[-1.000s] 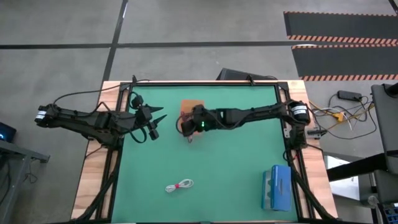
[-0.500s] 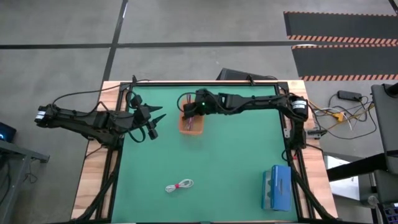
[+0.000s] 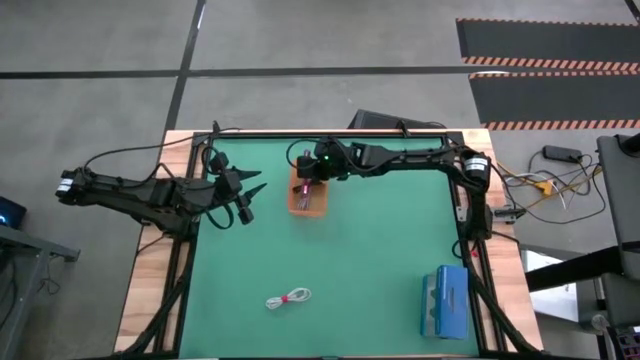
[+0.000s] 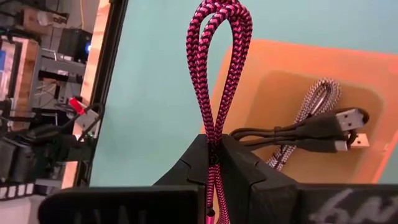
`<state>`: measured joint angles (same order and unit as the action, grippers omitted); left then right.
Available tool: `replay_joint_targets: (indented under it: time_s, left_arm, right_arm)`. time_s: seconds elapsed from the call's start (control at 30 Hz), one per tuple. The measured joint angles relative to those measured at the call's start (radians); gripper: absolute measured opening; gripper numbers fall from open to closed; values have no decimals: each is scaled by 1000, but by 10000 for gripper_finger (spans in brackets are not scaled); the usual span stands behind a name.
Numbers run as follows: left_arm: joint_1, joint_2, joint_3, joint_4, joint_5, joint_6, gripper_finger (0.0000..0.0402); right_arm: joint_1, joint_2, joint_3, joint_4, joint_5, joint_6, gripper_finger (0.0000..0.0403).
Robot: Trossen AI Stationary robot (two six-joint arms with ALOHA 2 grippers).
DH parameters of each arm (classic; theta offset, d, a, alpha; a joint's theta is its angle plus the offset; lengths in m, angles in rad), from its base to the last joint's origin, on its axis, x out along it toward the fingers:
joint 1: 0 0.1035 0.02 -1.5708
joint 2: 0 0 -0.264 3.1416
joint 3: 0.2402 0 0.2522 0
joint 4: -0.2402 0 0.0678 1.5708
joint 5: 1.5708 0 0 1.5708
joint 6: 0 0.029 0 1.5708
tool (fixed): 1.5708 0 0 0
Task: Pick and place USB-C Cables
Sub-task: Put the red charger cable into the orange bin
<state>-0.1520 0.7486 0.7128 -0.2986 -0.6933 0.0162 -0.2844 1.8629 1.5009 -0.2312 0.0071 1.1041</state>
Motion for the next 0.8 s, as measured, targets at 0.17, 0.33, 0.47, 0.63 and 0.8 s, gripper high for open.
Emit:
replay_joint_targets:
  time_s: [0.17, 0.33, 0.47, 0.63, 0.8]
  left_arm:
    - [0, 0, 0, 1, 0, 0, 142]
    - [0, -1, 0, 1, 0, 0, 142]
    - [0, -2, 0, 0, 0, 0, 142]
    - [0, -2, 0, -1, 0, 0, 142]
    - [0, -4, 0, 0, 0, 0, 142]
  right_arm:
    - [0, 5, 0, -2, 0, 19, 13]
    - [-1, 32, 0, -34, 3, 29, 13]
    - [-5, 48, 0, -51, 3, 49, 13]
    - [-5, 68, 0, -51, -6, 50, 13]
    - [-5, 80, 0, -55, -7, 50, 13]
